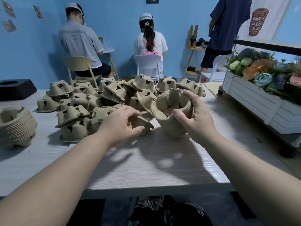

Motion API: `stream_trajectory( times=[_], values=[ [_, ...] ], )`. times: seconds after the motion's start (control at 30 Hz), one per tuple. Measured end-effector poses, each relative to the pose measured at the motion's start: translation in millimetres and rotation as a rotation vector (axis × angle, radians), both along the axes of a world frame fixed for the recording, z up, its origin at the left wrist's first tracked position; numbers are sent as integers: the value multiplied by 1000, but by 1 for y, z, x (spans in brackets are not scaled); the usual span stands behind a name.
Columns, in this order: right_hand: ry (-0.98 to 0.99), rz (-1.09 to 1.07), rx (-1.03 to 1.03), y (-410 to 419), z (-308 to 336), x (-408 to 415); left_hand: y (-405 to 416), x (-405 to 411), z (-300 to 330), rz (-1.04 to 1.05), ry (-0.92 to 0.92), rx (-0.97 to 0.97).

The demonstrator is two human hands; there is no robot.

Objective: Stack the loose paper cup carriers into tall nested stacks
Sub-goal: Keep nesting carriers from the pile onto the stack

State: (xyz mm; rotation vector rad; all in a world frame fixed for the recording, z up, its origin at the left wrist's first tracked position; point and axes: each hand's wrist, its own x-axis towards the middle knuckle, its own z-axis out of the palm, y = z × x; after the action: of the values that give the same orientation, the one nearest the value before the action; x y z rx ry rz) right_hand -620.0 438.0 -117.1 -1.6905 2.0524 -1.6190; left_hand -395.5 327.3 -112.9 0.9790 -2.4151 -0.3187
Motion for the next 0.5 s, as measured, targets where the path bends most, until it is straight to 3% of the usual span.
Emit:
stream_trajectory(
  times=[0.2, 0.37, 0.5],
  values=[
    [2, 13, -1, 0, -1, 0, 3, 3, -1, 120, 55, -110],
    [13, 7, -2, -1, -1, 0, 2, 15, 10, 152, 388, -219],
    [24, -2, -5, -2, -3, -2, 4, 2, 20, 52, 557, -293]
  ],
)
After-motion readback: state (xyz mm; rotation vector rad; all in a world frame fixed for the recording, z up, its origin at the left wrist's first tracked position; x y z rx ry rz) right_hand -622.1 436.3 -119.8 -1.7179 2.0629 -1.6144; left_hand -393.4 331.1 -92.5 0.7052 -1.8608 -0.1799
